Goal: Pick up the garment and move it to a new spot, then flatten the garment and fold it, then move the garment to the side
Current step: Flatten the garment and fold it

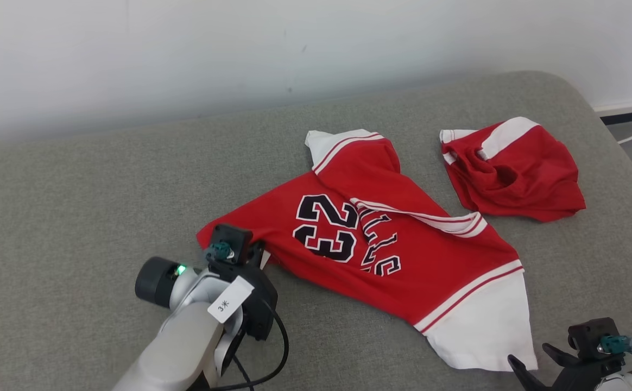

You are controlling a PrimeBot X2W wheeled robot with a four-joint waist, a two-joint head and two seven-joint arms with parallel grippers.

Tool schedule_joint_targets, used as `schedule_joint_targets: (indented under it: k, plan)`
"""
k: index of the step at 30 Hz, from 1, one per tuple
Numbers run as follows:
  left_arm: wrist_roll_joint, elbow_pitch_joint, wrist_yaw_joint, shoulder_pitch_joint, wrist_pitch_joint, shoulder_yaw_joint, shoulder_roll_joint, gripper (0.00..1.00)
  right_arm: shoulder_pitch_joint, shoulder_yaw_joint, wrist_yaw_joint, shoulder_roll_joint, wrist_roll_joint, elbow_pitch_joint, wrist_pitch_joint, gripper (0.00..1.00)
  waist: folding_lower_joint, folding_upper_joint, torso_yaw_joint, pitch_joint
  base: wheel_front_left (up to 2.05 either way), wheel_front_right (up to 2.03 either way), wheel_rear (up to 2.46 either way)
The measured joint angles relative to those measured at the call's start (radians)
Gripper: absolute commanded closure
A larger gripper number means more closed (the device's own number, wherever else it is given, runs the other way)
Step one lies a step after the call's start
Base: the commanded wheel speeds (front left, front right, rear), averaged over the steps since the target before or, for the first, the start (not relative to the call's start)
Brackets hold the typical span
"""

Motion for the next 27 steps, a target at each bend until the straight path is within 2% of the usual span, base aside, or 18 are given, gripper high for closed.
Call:
schedule_joint_targets:
  k: [7,15,20,27]
  plan:
    - [0.011,-0.025,0.002,-0.04,-0.026,-0.005,0.006,1.0,-0.003,0.017,0.0,0.015,-0.001,0.009,0.001,0.0,-0.0001,0.0,0.004,-0.022,0.0,0.0,0.0]
    - [0.021,-0.021,-0.041,-0.122,-0.005,-0.03,0.003,1.0,-0.009,0.032,0.006,0.025,-0.008,0.013,0.005,0.0,0.0,0.0,-0.034,-0.026,0.0,0.0,0.0]
    - [0.017,0.064,-0.085,-0.174,0.027,-0.038,0.0,1.0,-0.035,0.042,0.014,0.029,-0.011,0.013,0.01,0.0,0.0,0.0,-0.07,-0.02,0.0,0.0,0.0]
    - [0.016,0.135,-0.105,-0.257,0.0,-0.033,-0.003,1.0,-0.042,0.046,0.018,0.034,-0.013,0.014,0.01,0.0,0.0,0.0,-0.115,0.009,0.0,0.0,0.0]
